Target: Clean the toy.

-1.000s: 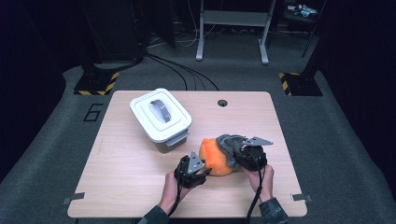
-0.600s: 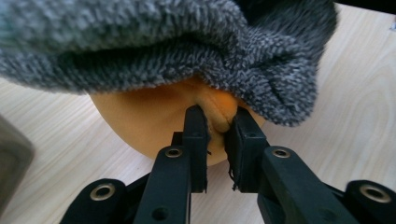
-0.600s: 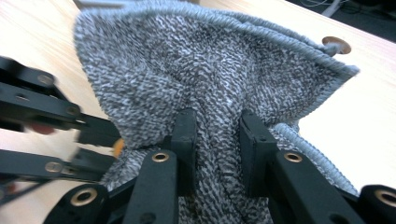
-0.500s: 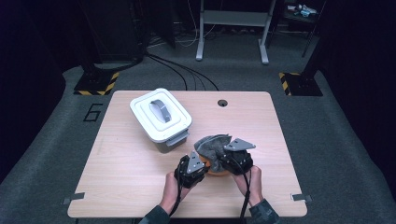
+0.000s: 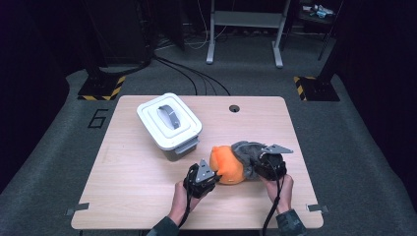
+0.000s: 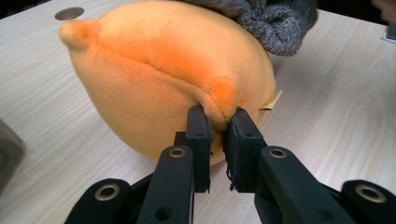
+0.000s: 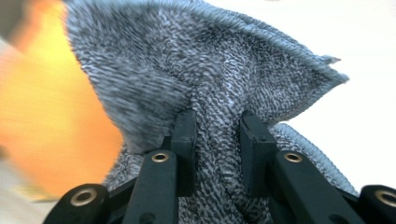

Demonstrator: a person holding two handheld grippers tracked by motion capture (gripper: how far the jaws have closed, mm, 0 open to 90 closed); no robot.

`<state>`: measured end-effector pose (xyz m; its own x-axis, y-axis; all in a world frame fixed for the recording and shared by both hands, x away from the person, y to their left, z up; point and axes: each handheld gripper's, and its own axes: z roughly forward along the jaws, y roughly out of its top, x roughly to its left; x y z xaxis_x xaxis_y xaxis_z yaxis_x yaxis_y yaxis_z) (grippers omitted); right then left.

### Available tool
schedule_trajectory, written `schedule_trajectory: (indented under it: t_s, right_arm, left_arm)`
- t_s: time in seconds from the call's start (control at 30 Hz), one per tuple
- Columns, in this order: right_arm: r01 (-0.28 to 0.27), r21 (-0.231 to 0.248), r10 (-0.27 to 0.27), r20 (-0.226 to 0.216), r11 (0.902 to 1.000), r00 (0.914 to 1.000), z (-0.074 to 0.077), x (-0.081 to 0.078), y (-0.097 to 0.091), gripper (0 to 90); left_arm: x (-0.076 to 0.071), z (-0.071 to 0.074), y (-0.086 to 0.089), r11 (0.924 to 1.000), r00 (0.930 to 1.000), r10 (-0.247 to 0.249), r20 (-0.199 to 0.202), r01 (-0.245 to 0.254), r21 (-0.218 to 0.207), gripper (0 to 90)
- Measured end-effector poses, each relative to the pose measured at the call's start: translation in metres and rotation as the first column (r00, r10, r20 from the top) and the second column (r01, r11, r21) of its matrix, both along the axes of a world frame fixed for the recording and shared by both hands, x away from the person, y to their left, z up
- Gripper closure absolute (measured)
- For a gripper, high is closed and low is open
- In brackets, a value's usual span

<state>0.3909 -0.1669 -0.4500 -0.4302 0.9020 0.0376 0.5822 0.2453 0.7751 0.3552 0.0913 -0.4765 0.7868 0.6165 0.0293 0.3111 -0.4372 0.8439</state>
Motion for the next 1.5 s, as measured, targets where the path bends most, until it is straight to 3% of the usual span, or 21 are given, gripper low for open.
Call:
schedule_trajectory:
  t_s: [0.03,0.1,0.2,0.27,0.33,0.5,0.6,0.67,0.8,0.9,1.0,1.1,1.17,1.23,1.27,1.3,1.4,1.5]
  right_arm:
    - [-0.010,0.005,0.010,0.021,0.9999,0.9997,0.005,-0.003,0.004,70.4]
    - [-0.089,0.022,0.087,0.053,0.9958,0.9948,0.019,-0.012,0.022,70.3]
    - [-0.170,-0.019,0.171,0.070,0.9852,0.9827,0.027,-0.018,0.051,70.3]
    - [-0.179,-0.086,0.185,0.071,0.9800,0.9801,0.022,-0.015,0.063,70.5]
    - [-0.182,-0.077,0.187,0.063,0.9803,0.9803,0.019,-0.012,0.062,70.6]
    - [-0.121,-0.052,0.124,0.039,0.9912,0.9916,0.012,-0.003,0.042,70.5]
    - [-0.046,-0.017,0.046,0.011,0.9988,0.9989,0.002,0.003,0.022,70.4]
    - [-0.001,-0.014,0.001,-0.013,0.9999,0.9999,-0.006,0.007,0.009,70.4]
    - [0.015,0.017,-0.014,-0.041,0.9997,0.9990,-0.017,0.011,-0.001,70.5]
    - [0.012,0.025,-0.011,-0.042,0.9996,0.9991,-0.015,0.011,-0.001,70.5]
    - [0.002,0.015,-0.002,-0.036,0.9999,0.9994,-0.013,0.012,0.000,70.5]
    - [-0.002,0.013,0.003,-0.029,0.9999,0.9996,-0.013,0.011,0.001,70.5]
    - [0.001,0.023,0.000,-0.027,0.9997,0.9996,-0.012,0.010,0.002,70.5]
    - [0.006,0.023,-0.005,-0.027,0.9997,0.9996,-0.011,0.010,0.003,70.5]
    - [0.001,0.019,-0.001,-0.020,0.9998,0.9998,-0.011,0.009,0.005,70.5]
    - [0.001,0.019,-0.001,-0.020,0.9998,0.9998,-0.011,0.009,0.005,70.5]
    - [-0.005,0.029,0.005,-0.003,0.9996,1.0000,-0.008,0.007,0.004,70.6]
    - [-0.003,0.058,0.001,0.041,0.9983,0.9991,0.000,-0.007,0.003,70.7]
  left_arm:
    - [0.000,0.000,0.000,1.0000,1.0000,-0.002,-0.002,0.002,-0.004,80.3]
    - [0.000,0.000,-0.001,1.0000,1.0000,-0.003,0.002,0.003,0.004,80.3]
    - [0.000,0.001,0.000,1.0000,1.0000,0.000,0.003,0.000,0.007,80.3]
    - [0.001,0.000,0.002,0.9999,0.9999,0.010,-0.006,-0.010,0.011,80.3]
    - [0.002,-0.001,0.004,0.9999,0.9999,0.013,-0.006,-0.013,0.003,80.4]
    - [0.003,-0.001,0.003,0.9999,0.9999,0.011,-0.011,-0.011,-0.001,80.4]
    - [0.004,-0.002,0.004,0.9999,0.9998,0.011,-0.018,-0.011,-0.007,80.3]
    - [0.004,-0.002,0.004,0.9999,0.9998,0.009,-0.017,-0.009,-0.005,80.3]
    - [0.004,-0.002,0.003,1.0000,0.9999,0.008,-0.013,-0.008,0.003,79.7]
    - [0.003,0.000,0.003,0.9996,0.9998,-0.017,-0.007,0.017,0.023,68.3]
    - [0.001,0.004,-0.001,0.9949,0.9994,-0.015,0.032,0.011,0.100,47.0]
    - [0.003,0.002,-0.007,0.9885,0.9983,-0.013,0.057,0.004,0.151,40.4]
    - [0.003,-0.001,-0.010,0.9853,0.9970,0.004,0.077,-0.017,0.170,42.3]
    - [0.004,-0.002,-0.010,0.9834,0.9965,-0.003,0.084,-0.013,0.181,53.8]
    - [0.005,-0.004,-0.010,0.9878,0.9969,0.004,0.078,-0.016,0.155,58.8]
    - [0.005,-0.004,-0.010,0.9878,0.9969,0.004,0.078,-0.016,0.155,62.4]
    - [0.008,-0.005,-0.006,0.9944,0.9992,0.018,0.037,-0.022,0.103,68.8]
    - [0.010,-0.004,0.001,0.9987,0.9992,0.038,-0.014,-0.037,0.034,73.6]
